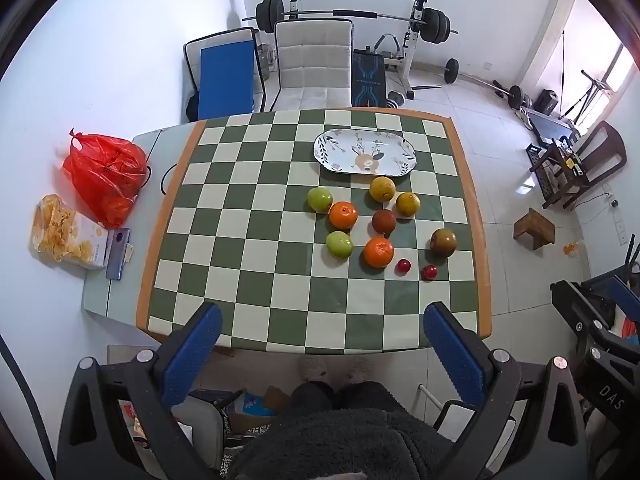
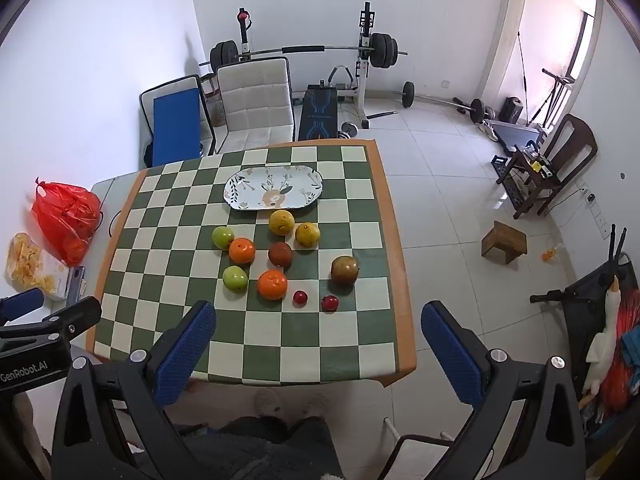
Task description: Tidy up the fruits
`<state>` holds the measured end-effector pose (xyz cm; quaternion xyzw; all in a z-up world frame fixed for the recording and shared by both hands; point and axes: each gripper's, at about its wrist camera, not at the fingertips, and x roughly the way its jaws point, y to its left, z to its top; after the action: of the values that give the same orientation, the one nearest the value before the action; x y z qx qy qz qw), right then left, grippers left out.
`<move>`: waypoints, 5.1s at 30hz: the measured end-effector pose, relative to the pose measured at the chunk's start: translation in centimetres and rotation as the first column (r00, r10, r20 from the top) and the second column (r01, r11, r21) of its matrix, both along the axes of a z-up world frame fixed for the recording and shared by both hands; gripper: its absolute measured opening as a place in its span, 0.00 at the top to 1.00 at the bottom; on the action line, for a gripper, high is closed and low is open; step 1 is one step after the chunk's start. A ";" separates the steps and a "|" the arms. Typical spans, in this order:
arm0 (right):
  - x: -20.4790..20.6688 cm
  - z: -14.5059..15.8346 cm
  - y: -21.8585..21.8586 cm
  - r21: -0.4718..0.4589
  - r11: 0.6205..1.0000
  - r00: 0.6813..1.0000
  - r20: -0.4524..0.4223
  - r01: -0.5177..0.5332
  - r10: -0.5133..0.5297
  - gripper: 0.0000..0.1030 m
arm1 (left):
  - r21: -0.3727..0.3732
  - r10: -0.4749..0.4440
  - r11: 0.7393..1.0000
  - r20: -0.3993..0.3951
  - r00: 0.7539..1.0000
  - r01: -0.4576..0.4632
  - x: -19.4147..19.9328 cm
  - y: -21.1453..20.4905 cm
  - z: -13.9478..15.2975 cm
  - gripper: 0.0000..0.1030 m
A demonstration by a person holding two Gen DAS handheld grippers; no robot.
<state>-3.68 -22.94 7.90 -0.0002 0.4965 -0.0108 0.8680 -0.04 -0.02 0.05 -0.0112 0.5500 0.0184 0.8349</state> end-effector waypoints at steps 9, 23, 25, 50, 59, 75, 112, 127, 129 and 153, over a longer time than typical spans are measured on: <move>0.2 0.1 0.1 -0.004 1.000 1.000 -0.001 0.000 0.000 0.00 | 0.008 0.000 1.000 -0.010 1.000 0.001 0.0 -0.1 -0.1 0.00; 0.3 -0.2 0.1 0.001 1.000 1.000 -0.005 0.002 -0.002 0.00 | 0.008 -0.002 1.000 -0.009 1.000 0.002 0.0 -0.2 -0.1 0.00; 0.3 -0.2 0.1 0.000 1.000 1.000 -0.005 0.003 -0.003 0.00 | 0.008 -0.002 1.000 -0.009 1.000 0.002 0.0 -0.1 -0.1 0.00; 0.7 1.9 0.8 0.015 1.000 1.000 0.001 0.004 -0.004 0.00 | 0.005 -0.007 1.000 -0.001 1.000 0.007 0.1 -0.4 0.3 0.00; 0.7 2.0 0.7 0.020 1.000 1.000 0.004 0.004 -0.004 0.00 | 0.006 -0.006 1.000 0.002 1.000 0.006 0.0 -0.5 0.3 0.00; 0.9 2.3 0.9 0.020 1.000 1.000 0.007 0.005 -0.006 0.00 | 0.002 -0.008 1.000 0.007 1.000 0.008 0.7 -0.4 0.8 0.00; 12.6 -16.6 -3.3 0.154 0.960 0.963 -0.174 0.235 -0.207 0.00 | 0.140 -0.003 0.990 -0.149 0.989 0.024 18.6 3.7 -12.7 0.00; 22.3 -33.8 -10.3 0.210 0.925 0.861 -0.473 0.316 -0.187 0.05 | -0.176 0.097 0.944 -0.664 0.742 -0.281 24.0 1.2 -33.8 0.23; 23.5 -35.6 -10.7 0.216 0.924 0.848 -0.500 0.317 -0.174 0.05 | -0.175 0.087 0.946 -0.676 0.732 -0.274 24.4 0.6 -35.2 0.25; 34.6 -32.1 -4.8 0.384 0.913 0.904 -0.426 0.138 0.042 0.39 | -0.220 -0.070 0.975 -0.397 0.915 -0.021 35.0 -5.2 -22.5 0.50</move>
<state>30.88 -27.75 -24.16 0.1897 0.6646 0.0707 0.7193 35.00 -5.19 -22.49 -0.0926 0.7086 -0.0510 0.6976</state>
